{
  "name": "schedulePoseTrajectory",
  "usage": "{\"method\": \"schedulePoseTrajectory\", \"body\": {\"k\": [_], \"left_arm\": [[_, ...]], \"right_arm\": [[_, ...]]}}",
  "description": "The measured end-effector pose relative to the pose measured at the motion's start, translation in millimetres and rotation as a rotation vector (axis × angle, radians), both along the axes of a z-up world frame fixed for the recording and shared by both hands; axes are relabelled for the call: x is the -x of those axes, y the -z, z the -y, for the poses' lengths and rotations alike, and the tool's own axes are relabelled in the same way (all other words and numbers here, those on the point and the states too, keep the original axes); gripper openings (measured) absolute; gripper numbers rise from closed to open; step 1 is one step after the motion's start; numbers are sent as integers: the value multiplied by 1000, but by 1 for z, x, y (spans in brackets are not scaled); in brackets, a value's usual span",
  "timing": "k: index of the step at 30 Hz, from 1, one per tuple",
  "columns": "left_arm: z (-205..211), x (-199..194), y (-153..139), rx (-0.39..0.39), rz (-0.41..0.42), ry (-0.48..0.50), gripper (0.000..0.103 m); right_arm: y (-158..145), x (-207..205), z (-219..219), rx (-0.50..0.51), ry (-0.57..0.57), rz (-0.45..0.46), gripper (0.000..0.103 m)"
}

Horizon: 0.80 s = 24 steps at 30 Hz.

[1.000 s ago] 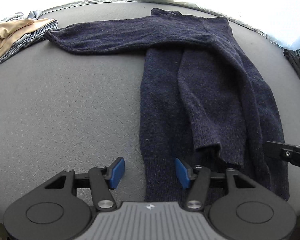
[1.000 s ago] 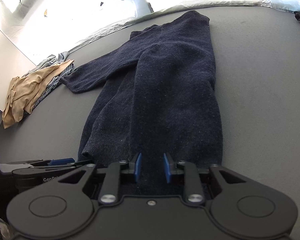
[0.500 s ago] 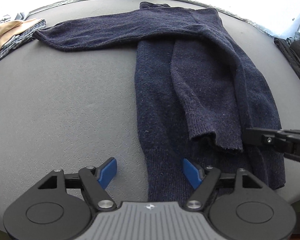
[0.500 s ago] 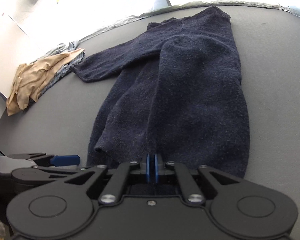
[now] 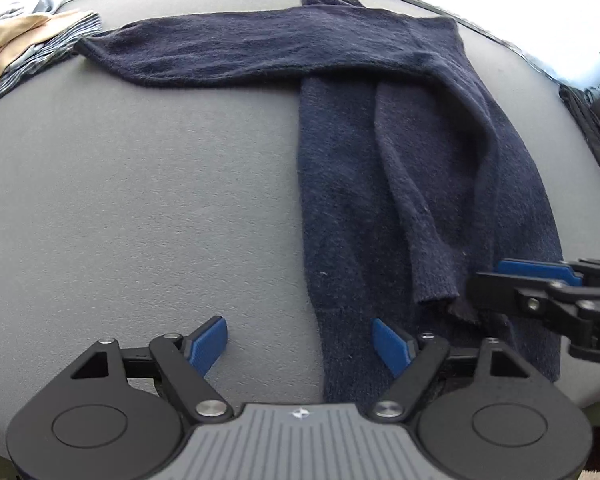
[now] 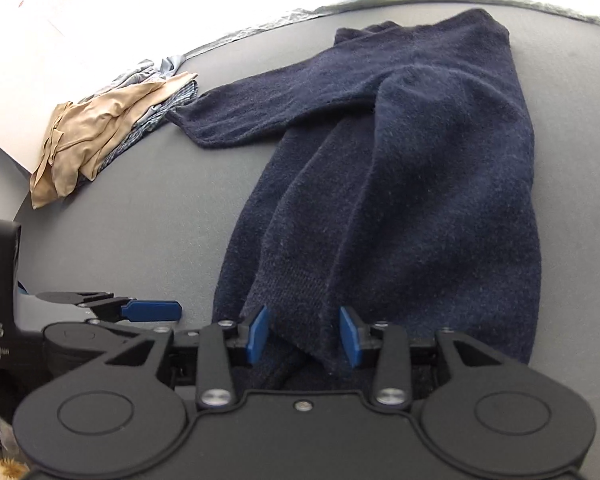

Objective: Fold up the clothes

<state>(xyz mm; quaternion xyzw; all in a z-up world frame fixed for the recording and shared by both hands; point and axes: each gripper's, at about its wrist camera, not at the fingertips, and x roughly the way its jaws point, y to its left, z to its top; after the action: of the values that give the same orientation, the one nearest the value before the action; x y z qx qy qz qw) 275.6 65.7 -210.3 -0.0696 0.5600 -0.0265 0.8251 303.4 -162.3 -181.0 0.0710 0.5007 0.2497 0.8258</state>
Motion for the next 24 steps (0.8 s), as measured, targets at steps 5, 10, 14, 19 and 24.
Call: {"method": "schedulePoseTrajectory", "body": {"k": [5,10,14,19,24], "left_arm": [[-32,-6,2,10,17,-150,88],[-56,-9,0,34,30,-252,93],[-77,-22,6,39,26,-337,99],[-95,-43,8,79,37,-392,101],[-113,-74,8,72,62,-432,102]], "right_arm": [[-25,-7,8,-62,2,106,88],[-28,-24,16,-66,90,143,103],[-21,-34,16,-34,120,170,103],[-13,-59,21,10,179,163,103],[-4,-89,19,68,209,159,103]]}}
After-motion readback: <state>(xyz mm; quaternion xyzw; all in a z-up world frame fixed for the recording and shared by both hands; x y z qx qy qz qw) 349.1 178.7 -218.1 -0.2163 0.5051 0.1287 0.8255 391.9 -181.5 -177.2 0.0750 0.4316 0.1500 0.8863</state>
